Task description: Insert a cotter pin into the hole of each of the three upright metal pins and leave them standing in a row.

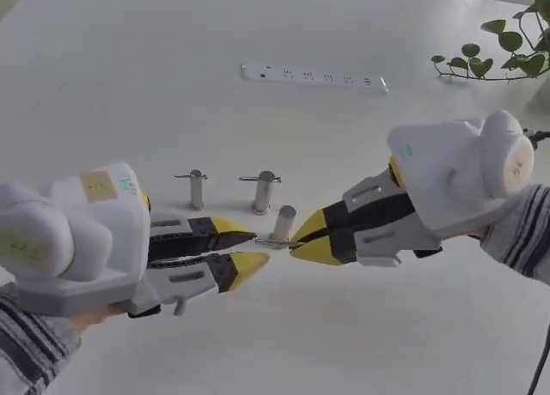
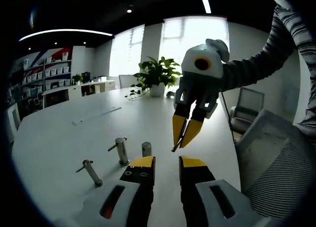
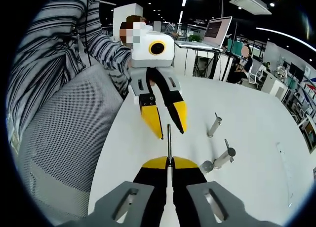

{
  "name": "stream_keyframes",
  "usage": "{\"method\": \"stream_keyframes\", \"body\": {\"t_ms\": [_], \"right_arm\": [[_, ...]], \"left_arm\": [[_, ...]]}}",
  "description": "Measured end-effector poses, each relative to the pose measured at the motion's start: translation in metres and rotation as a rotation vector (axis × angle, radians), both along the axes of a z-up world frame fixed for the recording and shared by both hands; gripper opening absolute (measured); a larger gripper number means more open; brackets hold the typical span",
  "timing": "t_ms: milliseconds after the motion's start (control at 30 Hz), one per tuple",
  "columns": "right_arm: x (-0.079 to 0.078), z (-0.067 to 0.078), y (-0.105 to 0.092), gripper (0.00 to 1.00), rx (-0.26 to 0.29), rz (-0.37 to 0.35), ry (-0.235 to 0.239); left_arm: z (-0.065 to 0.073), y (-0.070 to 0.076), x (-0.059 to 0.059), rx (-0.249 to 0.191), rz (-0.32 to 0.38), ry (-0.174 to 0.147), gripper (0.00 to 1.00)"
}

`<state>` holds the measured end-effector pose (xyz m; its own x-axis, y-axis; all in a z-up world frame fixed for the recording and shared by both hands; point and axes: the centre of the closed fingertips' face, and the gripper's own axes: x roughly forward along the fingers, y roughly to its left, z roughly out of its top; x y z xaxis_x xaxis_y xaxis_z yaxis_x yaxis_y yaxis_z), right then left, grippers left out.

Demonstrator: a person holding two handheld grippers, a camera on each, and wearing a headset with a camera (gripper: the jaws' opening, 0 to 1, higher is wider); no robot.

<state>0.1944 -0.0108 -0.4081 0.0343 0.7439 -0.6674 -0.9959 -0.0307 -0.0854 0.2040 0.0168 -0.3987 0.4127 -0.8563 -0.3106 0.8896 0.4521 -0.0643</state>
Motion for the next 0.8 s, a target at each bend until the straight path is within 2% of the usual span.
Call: {"method": "stream_keyframes", "body": {"t_ms": [133,233,433,733,800], "right_arm": [[0.008,-0.001,-0.008,0.0,-0.005,-0.026,-0.006],[0.015,-0.002,-0.013,0.0,-0.006,-0.047,-0.008],[0.026,-0.008,-0.028,0.0,-0.017,-0.088,-0.008],[0.04,-0.019,-0.045,0.0,-0.047,-0.132,-0.008],[0.042,-0.023,-0.047,0.0,-0.056,-0.137,-0.005]], "left_arm": [[-0.005,-0.002,0.007,0.013,0.034,-0.02,0.25],[-0.011,-0.004,0.013,0.022,0.058,-0.019,0.27],[-0.026,-0.009,0.026,0.079,0.09,-0.049,0.28],[-0.04,-0.023,0.043,0.102,0.122,-0.046,0.27],[-0.044,-0.026,0.046,0.107,0.126,-0.037,0.27]]}}
